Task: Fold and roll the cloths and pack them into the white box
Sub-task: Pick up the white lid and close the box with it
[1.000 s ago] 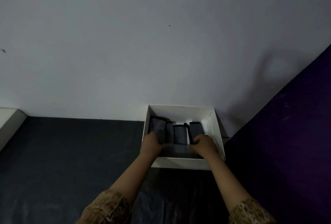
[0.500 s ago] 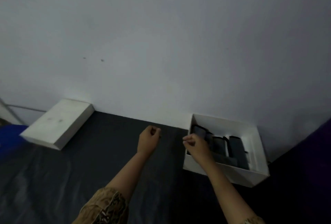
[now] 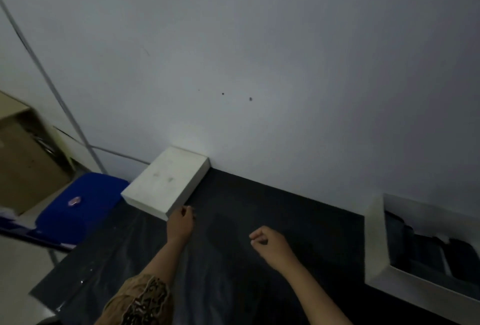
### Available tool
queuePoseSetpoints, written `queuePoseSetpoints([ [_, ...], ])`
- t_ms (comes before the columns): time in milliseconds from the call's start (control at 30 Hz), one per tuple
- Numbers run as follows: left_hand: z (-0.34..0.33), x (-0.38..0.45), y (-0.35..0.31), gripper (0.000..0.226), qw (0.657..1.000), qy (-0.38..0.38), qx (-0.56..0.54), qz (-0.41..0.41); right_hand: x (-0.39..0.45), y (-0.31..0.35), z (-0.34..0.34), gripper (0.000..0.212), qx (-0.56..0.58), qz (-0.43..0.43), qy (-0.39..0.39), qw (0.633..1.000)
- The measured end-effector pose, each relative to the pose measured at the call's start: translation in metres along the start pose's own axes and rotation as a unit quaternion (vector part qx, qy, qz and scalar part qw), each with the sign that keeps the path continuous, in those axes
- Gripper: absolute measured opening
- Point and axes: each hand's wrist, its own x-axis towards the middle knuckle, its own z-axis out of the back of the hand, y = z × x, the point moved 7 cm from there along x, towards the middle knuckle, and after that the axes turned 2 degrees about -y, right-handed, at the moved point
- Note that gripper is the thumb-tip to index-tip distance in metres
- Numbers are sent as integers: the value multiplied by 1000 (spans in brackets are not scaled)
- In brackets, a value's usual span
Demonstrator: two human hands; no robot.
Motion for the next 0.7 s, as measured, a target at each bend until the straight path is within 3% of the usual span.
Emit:
queuePoseSetpoints([
  [133,45,67,18,25,999,-38,15,14,31,29,-59,16,-15,-20,38,999],
  [400,100,177,45,64,991,-53,84,85,96,82,-156,14,9,-56,81,995],
  [700,109,257,75,75,989,34,107,98,160,99,-213,53,-19,-104,110,988],
])
